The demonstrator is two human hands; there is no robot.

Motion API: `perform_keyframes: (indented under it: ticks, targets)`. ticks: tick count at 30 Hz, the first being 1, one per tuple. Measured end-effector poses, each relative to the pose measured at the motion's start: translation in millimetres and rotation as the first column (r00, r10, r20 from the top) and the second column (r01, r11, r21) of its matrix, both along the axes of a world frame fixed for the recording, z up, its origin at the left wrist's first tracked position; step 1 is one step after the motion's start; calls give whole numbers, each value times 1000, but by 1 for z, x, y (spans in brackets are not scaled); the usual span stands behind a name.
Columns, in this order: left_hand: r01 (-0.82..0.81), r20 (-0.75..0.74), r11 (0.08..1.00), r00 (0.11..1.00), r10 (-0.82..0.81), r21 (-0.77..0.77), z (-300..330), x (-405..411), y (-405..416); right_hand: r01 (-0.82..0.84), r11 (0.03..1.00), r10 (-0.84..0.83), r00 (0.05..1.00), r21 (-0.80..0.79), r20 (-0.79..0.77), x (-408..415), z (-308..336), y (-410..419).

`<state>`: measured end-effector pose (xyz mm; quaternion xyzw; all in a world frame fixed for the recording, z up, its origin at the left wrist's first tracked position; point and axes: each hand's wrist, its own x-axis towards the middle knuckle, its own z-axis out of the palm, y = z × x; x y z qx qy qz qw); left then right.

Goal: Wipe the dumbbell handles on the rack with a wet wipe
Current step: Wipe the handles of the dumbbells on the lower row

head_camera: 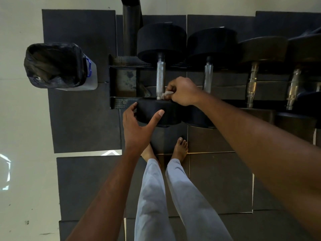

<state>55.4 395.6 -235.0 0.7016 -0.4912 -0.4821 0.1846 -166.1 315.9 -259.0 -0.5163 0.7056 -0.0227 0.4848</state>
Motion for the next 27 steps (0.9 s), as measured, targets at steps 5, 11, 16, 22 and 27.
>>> perform_keyframes:
  ticks: [5,11,16,22,27]
  targets:
    - [-15,-12,1000,1000,15,3,2,-1,-1,130,988,-135,989,81,57,-3,-13,3]
    - [-20,-16,1000,1000,20,21,-1,0,-1,79,992,-81,997,97,9,1,-21,-5]
    - [-19,-14,999,1000,19,26,1,1,-3,108,994,-108,982,11,157,-7,-3,-2]
    - [1,-11,1000,1000,-1,16,1,2,-3,-60,971,82,993,-230,88,6,-3,0]
    - [-1,-19,1000,1000,1,8,-1,2,-4,-240,953,247,969,-186,13,-2,6,-9]
